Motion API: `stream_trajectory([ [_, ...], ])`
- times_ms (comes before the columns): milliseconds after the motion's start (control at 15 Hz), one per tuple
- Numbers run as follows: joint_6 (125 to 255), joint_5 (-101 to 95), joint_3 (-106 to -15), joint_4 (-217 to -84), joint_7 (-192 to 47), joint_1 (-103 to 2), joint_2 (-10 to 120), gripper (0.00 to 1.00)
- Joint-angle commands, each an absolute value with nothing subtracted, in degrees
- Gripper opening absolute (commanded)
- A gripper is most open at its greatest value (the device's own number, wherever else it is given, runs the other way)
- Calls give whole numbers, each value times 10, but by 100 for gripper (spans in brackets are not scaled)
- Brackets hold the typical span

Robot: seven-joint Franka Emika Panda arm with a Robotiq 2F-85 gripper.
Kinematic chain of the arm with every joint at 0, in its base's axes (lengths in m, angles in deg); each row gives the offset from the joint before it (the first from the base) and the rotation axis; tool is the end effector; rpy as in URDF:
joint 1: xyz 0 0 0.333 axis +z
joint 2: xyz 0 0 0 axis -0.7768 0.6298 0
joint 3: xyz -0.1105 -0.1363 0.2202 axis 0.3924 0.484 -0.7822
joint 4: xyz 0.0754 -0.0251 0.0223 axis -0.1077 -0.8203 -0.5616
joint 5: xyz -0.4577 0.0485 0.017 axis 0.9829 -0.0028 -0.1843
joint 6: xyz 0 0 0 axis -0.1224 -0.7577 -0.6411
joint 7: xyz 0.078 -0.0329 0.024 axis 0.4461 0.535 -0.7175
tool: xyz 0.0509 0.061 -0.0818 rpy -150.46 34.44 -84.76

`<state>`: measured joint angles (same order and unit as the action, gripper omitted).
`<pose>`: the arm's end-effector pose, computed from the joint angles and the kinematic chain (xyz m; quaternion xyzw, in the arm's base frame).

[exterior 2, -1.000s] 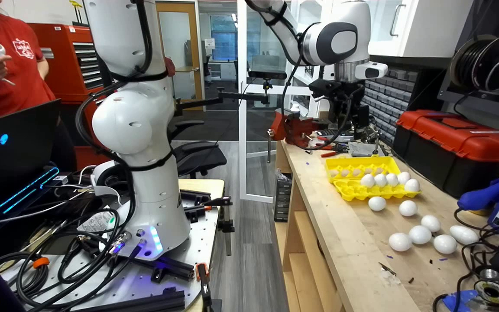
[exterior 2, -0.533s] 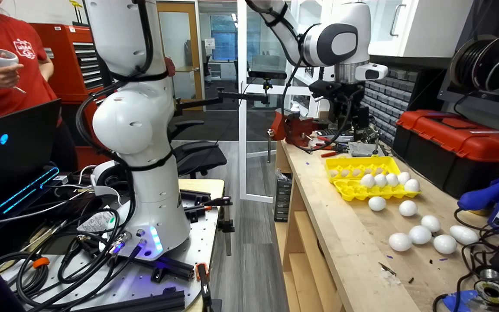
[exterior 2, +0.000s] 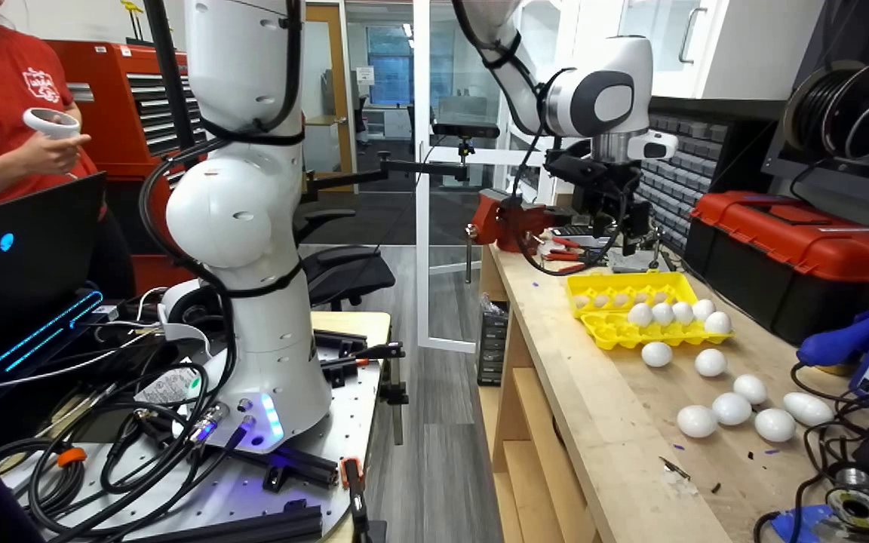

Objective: Remove one egg from the tray and place it on the counter

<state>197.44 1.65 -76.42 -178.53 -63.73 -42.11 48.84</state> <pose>0.5956 0.2281 0.2703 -0.9886 -0.1074 -0.1053 0.0046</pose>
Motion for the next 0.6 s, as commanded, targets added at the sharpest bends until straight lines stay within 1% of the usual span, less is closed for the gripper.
stream_trajectory([
  [0,1976,48,-739,-1706,-640,-397,566,100],
  [533,1963,50,-705,-1588,-658,-370,683,100],
])
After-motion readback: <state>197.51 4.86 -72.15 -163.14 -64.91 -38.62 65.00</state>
